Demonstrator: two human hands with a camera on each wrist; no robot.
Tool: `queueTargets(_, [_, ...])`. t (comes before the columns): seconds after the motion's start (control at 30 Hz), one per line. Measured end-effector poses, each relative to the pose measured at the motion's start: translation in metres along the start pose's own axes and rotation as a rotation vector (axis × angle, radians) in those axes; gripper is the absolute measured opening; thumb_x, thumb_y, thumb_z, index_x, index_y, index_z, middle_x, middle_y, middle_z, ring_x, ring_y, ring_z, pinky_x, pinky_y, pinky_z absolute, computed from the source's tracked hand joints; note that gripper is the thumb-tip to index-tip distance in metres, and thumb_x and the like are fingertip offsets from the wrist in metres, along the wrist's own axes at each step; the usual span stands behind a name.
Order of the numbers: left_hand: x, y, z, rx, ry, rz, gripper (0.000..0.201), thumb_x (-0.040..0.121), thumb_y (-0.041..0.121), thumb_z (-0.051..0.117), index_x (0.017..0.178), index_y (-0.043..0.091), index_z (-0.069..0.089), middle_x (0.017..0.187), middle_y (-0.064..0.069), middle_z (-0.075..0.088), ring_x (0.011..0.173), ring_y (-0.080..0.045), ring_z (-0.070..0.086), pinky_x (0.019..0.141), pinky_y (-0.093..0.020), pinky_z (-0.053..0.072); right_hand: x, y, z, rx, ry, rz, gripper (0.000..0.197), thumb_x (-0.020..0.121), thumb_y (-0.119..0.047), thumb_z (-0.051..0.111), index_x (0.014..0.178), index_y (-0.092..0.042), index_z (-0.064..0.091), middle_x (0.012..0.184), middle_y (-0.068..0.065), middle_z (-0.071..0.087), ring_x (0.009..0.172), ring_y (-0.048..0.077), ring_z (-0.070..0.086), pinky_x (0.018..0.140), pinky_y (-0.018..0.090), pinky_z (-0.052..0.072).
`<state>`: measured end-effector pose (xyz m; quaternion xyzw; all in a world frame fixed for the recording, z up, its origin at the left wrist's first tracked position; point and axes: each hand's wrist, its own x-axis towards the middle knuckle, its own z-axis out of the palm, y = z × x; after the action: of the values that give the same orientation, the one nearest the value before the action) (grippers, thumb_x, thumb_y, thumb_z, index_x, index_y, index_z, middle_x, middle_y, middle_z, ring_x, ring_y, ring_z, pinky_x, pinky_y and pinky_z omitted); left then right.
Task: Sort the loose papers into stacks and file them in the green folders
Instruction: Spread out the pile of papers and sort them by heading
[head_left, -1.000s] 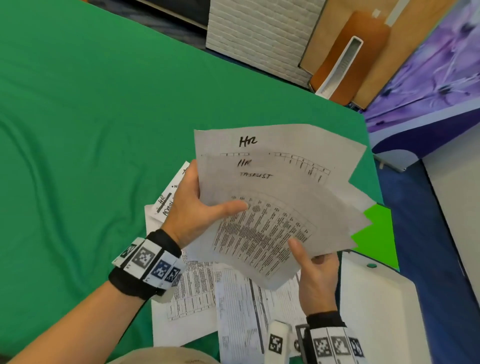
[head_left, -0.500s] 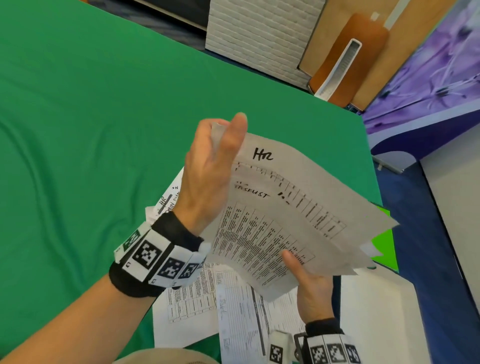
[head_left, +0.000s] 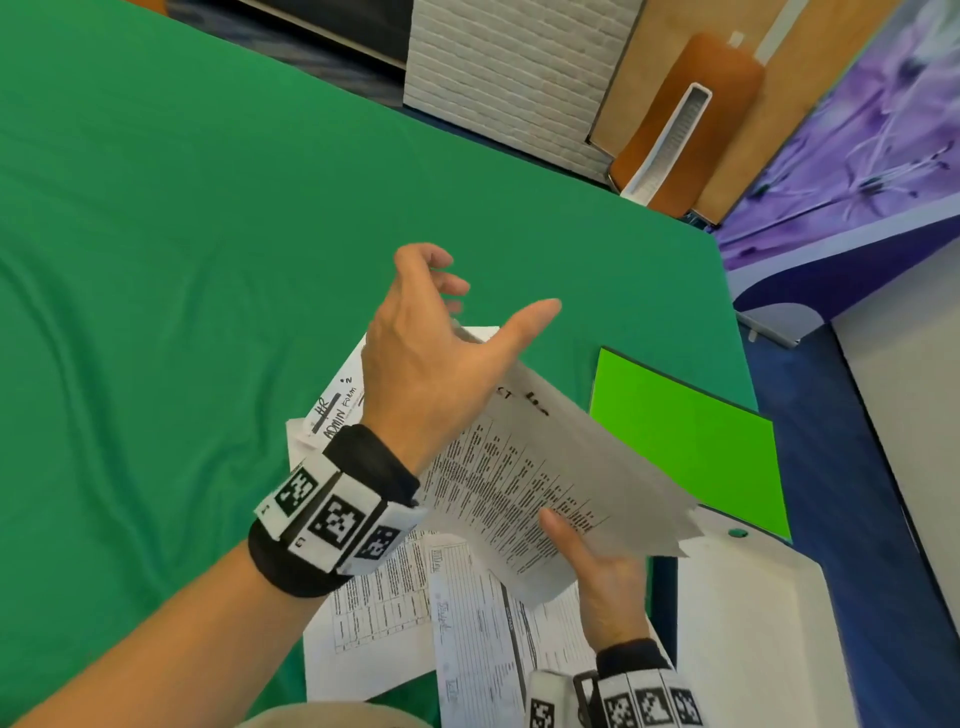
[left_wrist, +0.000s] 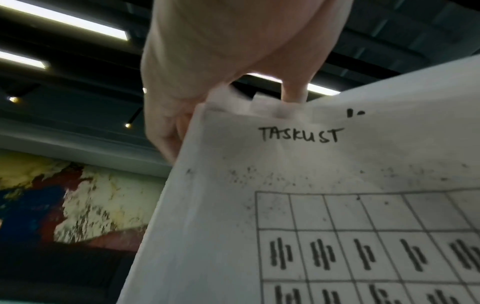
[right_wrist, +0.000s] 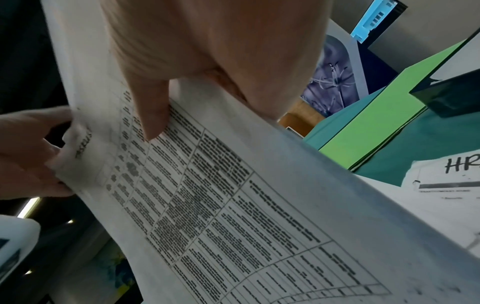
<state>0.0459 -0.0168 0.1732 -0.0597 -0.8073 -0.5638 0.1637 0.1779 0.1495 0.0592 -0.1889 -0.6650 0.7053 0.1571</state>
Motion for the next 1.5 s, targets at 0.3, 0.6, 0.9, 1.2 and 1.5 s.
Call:
queueTargets(0.3, [-0.037, 0.018, 0.020, 0.503, -0.471, 0.753, 0.048, 0.097, 0.058, 0.040, 0.085, 0.024, 0.073, 0.088, 0.006, 0.071, 0.102, -0.016, 0.062, 0.110, -0.053, 0.027, 0.006, -0.001, 0.003, -0.072, -0.011, -0.043, 0.054, 0.064, -0.004, 0.086, 0.106, -0.025, 0.059, 0.091, -0.014, 0.073, 0.083, -0.001, 0.065, 0.070, 0.019, 0.053])
queueTargets(0.6, [-0.034, 0.021, 0.017, 0.121, -0.368, 0.778, 0.058, 0.082, 0.064, 0.056, 0.113, 0.017, 0.069, 0.118, 0.001, 0.066, 0.116, -0.013, 0.057, 0.114, -0.053, 0.021, 0.006, 0.000, 0.001, -0.103, 0.090, -0.015, 0.037, 0.077, 0.005, 0.073, 0.107, -0.012, 0.061, 0.089, 0.005, 0.069, 0.080, 0.015, 0.064, 0.064, 0.014, 0.051])
queueTargets(0.9, [0.004, -0.096, -0.013, -0.641, -0.504, -0.181, 0.115, 0.056, 0.079, 0.071, 0.148, 0.029, 0.025, 0.141, 0.002, 0.051, 0.124, -0.020, 0.056, 0.100, -0.041, 0.045, 0.006, 0.007, -0.001, 0.051, 0.130, 0.044, 0.040, 0.074, -0.006, 0.072, 0.110, -0.019, 0.061, 0.099, -0.006, 0.074, 0.090, 0.006, 0.069, 0.073, 0.018, 0.055])
queueTargets(1.2, [-0.048, -0.117, 0.038, -0.500, -0.385, -0.454, 0.061, 0.056, 0.034, 0.087, 0.109, 0.024, 0.059, 0.105, 0.001, 0.069, 0.102, -0.017, 0.067, 0.080, -0.035, 0.059, 0.010, 0.015, 0.005, 0.034, 0.173, 0.042, 0.037, 0.071, -0.006, 0.077, 0.103, -0.022, 0.067, 0.101, -0.004, 0.074, 0.094, 0.010, 0.069, 0.087, 0.036, 0.053])
queueTargets(1.5, [-0.029, -0.113, 0.029, -0.578, -0.336, -0.300, 0.071, 0.052, 0.036, 0.092, 0.113, 0.016, 0.061, 0.105, -0.001, 0.072, 0.098, -0.019, 0.069, 0.072, -0.033, 0.059, 0.018, 0.010, 0.001, 0.048, 0.080, -0.039, 0.046, 0.070, -0.002, 0.075, 0.107, -0.027, 0.065, 0.106, -0.003, 0.072, 0.102, 0.013, 0.066, 0.092, 0.036, 0.047])
